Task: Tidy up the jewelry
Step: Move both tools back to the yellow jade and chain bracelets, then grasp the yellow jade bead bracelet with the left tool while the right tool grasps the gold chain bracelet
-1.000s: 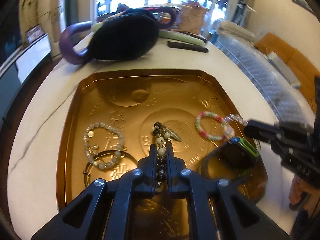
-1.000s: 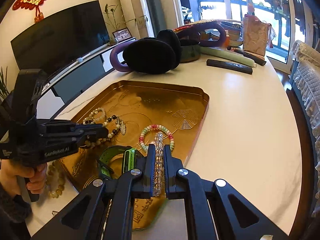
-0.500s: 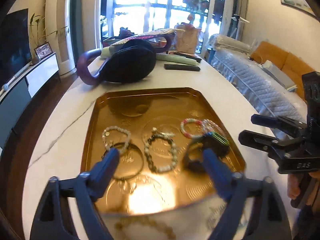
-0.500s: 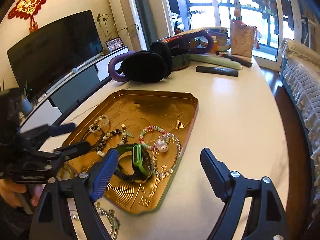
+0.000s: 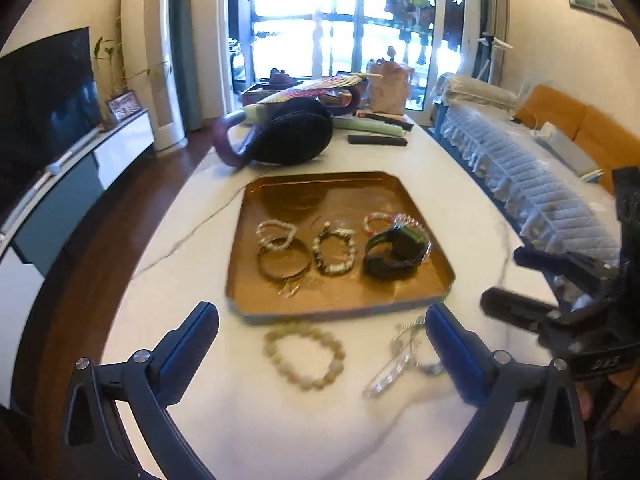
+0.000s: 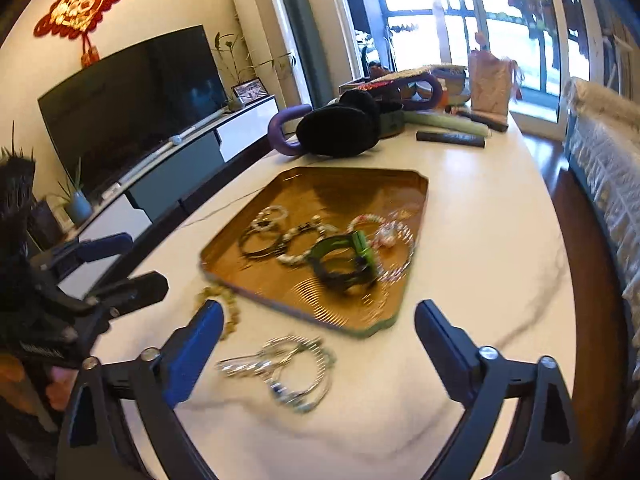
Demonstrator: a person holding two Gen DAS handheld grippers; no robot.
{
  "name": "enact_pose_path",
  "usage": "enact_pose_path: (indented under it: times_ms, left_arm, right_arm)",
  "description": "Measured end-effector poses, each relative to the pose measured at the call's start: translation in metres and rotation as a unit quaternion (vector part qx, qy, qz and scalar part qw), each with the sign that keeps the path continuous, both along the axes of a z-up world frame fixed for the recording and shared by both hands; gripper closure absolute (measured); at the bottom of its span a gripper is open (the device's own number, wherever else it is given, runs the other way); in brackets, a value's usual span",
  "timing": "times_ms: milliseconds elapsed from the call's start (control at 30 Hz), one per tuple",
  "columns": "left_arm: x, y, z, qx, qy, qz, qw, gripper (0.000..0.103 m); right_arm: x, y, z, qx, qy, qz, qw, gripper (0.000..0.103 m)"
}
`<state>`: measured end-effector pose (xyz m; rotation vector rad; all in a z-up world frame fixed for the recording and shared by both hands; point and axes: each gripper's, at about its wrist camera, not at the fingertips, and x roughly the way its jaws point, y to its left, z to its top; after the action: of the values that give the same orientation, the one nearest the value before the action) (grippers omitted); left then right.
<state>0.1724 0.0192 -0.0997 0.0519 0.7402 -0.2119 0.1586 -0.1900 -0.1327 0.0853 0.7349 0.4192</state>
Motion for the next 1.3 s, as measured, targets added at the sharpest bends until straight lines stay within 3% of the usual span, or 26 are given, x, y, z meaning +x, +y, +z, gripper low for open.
enact_pose_path:
  times_ms: [100, 333, 467, 567, 600, 767, 867, 900, 933, 967, 1000, 1167, 1300]
  left_arm:
    - [-0.011, 0.004, -0.004, -0.022, 0.016, -0.025, 0.9993, 0.000]
    - [-0.028, -0.002, -0.026, 0.018, -0.007, -0.026, 0.9995, 0.000]
    - [-0.021, 0.011, -0.046, -0.034, 0.032, -0.034, 0.9983, 0.000]
    - [-0.017, 0.023, -0.053, -0.085, 0.049, -0.037, 0.9945, 0.000]
    - [-0.016, 0.024, -0.054, -0.085, 0.048, -0.035, 0.9947, 0.000]
    - [0.003, 0.020, -0.073, -0.064, 0.081, -0.025, 0.9943, 0.001]
    - [0.015, 0.025, -0.080, -0.079, 0.093, -0.012, 0.9925, 0.004]
    - [0.017, 0.026, -0.081, -0.079, 0.095, -0.010, 0.9923, 0.010]
    - [0.021, 0.025, -0.082, -0.069, 0.098, -0.009, 0.9928, 0.017]
    - [0.024, 0.024, -0.084, -0.058, 0.100, -0.007, 0.9933, 0.031]
    - [0.026, 0.023, -0.086, -0.046, 0.100, -0.006, 0.9939, 0.035]
    - [0.029, 0.019, -0.087, -0.030, 0.086, -0.014, 0.9957, 0.039]
    - [0.028, 0.005, -0.090, 0.032, 0.071, -0.028, 0.9966, 0.039]
  right_arm:
    - [-0.012, 0.000, 0.001, 0.003, 0.003, 0.001, 1.000, 0.005]
    - [-0.028, -0.004, -0.013, -0.015, -0.018, 0.014, 1.000, 0.005]
    - [-0.031, -0.005, -0.023, -0.012, -0.015, 0.021, 1.000, 0.006]
    - [-0.030, 0.002, -0.031, -0.017, -0.003, 0.051, 0.999, 0.025]
    - [-0.030, 0.005, -0.033, -0.022, 0.000, 0.059, 0.998, 0.030]
    - [-0.020, 0.022, -0.050, -0.030, 0.022, 0.096, 0.995, 0.039]
    - [-0.013, 0.029, -0.060, -0.032, 0.034, 0.115, 0.992, 0.052]
    - [-0.011, 0.031, -0.063, -0.032, 0.038, 0.119, 0.992, 0.058]
    - [-0.008, 0.032, -0.066, -0.030, 0.042, 0.125, 0.991, 0.062]
    - [-0.005, 0.035, -0.069, -0.029, 0.046, 0.129, 0.990, 0.069]
    - [-0.003, 0.037, -0.070, -0.031, 0.048, 0.133, 0.990, 0.077]
    - [0.004, 0.047, -0.077, -0.036, 0.059, 0.156, 0.985, 0.090]
    - [0.006, 0.052, -0.078, -0.047, 0.060, 0.160, 0.984, 0.093]
